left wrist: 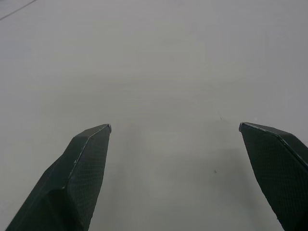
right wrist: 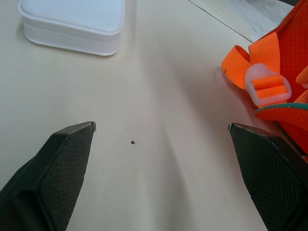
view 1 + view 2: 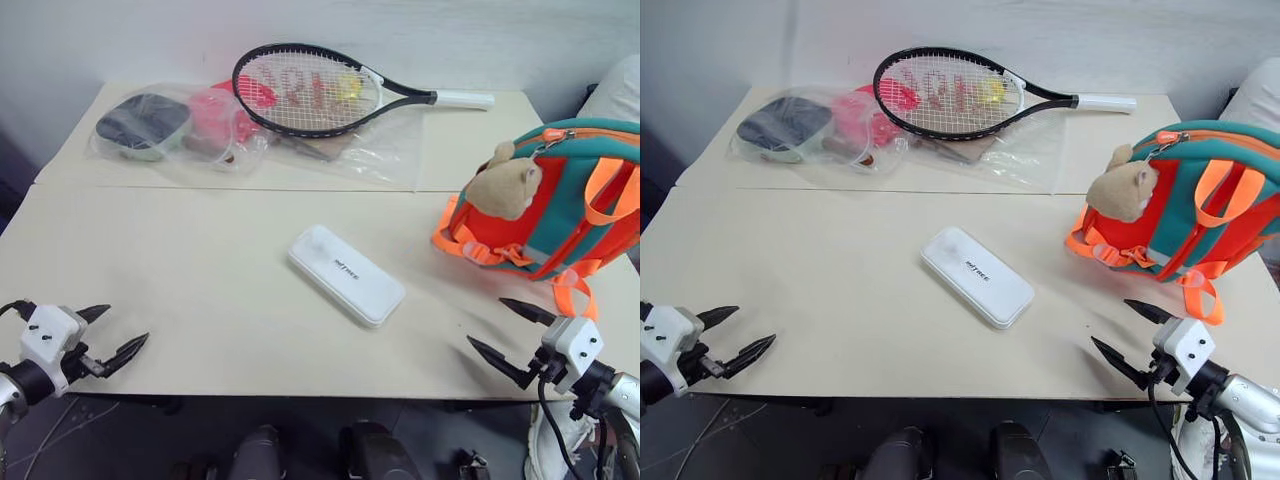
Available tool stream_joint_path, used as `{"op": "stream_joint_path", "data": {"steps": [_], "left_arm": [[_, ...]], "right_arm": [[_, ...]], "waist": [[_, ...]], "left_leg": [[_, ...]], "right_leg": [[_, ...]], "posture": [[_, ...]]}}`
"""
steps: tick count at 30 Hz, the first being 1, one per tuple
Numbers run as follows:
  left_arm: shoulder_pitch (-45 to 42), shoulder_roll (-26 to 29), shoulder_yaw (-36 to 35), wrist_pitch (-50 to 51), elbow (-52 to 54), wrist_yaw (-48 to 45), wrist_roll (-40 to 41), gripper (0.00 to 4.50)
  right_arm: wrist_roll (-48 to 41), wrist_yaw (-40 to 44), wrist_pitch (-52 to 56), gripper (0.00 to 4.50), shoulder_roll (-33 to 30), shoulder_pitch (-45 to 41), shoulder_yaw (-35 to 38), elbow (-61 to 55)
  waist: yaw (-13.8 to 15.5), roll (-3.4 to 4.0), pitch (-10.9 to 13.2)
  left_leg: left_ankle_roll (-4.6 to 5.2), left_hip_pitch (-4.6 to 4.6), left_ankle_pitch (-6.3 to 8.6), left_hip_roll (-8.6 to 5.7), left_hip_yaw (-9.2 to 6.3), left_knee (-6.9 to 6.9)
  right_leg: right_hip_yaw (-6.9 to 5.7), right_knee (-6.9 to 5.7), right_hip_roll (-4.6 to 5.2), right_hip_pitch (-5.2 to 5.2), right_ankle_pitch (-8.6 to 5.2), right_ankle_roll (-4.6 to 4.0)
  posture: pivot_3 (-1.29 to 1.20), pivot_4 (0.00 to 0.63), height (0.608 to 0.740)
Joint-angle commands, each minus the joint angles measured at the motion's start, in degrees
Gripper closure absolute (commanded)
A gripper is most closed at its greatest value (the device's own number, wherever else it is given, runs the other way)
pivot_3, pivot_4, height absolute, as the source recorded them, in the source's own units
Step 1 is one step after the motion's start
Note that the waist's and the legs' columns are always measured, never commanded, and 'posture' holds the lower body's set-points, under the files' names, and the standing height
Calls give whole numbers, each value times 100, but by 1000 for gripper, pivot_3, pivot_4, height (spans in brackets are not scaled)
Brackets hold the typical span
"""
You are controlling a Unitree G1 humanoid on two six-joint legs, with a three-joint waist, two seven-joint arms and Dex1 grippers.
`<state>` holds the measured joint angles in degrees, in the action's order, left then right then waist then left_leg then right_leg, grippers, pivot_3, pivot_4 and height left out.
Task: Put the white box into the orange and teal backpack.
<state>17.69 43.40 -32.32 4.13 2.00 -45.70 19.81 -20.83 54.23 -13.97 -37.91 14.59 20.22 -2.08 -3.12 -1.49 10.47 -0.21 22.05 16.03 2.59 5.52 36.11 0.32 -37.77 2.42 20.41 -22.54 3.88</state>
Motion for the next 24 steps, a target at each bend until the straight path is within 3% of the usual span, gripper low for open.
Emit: {"op": "stream_joint_path", "data": {"steps": [1,7,9,13,17,21,24], "left_arm": [[-43,-70,-120,-92,258,135,17,19],[-505,-122,-17,827,757,180,735,19],[-1192,-171,354,1296,981,404,936,189],[-2724,-356,1556,1531,677,589,430,1189],[-4641,-988,2803,1371,-894,819,-467,2414],[-6126,-1629,3537,444,-3039,1019,-1356,3691],[-6866,-2075,3729,-174,-4349,783,-1540,4468]], "right_arm": [[-38,8,-101,0,5,34,27,-126],[-213,-197,392,0,136,7,-219,-707],[-274,-238,713,587,126,-79,-432,-1051],[-35,-501,1373,1886,102,-321,-913,-1505],[508,-705,1753,3227,43,-623,-1494,-1681],[1114,-764,1680,4500,-80,-904,-1907,-1618],[1419,-796,1718,4500,-155,-964,-2115,-1584]], "waist": [[-6,0,0],[2,0,0],[35,0,0],[168,0,-1],[213,-1,-3],[216,-3,-2],[189,-6,0]], "left_leg": [[0,0,0,0,0,0],[-2,1,0,1,-2,-1],[-3,1,-1,1,-4,4],[-1,0,-7,-4,-11,19],[-22,11,-20,-11,-9,34],[-24,31,-20,-8,2,71],[-18,37,-8,-2,7,93]], "right_leg": [[0,0,0,0,0,0],[-2,-3,-1,2,0,0],[-3,-10,-1,1,0,0],[-8,-19,0,-6,2,3],[-7,-22,-3,2,4,6],[-2,-27,-9,15,4,7],[-1,-27,-11,16,4,8]], "posture": [[0,150,740],[0,150,740],[0,150,740],[0,150,740],[0,150,740],[0,150,740],[0,150,740]]}}
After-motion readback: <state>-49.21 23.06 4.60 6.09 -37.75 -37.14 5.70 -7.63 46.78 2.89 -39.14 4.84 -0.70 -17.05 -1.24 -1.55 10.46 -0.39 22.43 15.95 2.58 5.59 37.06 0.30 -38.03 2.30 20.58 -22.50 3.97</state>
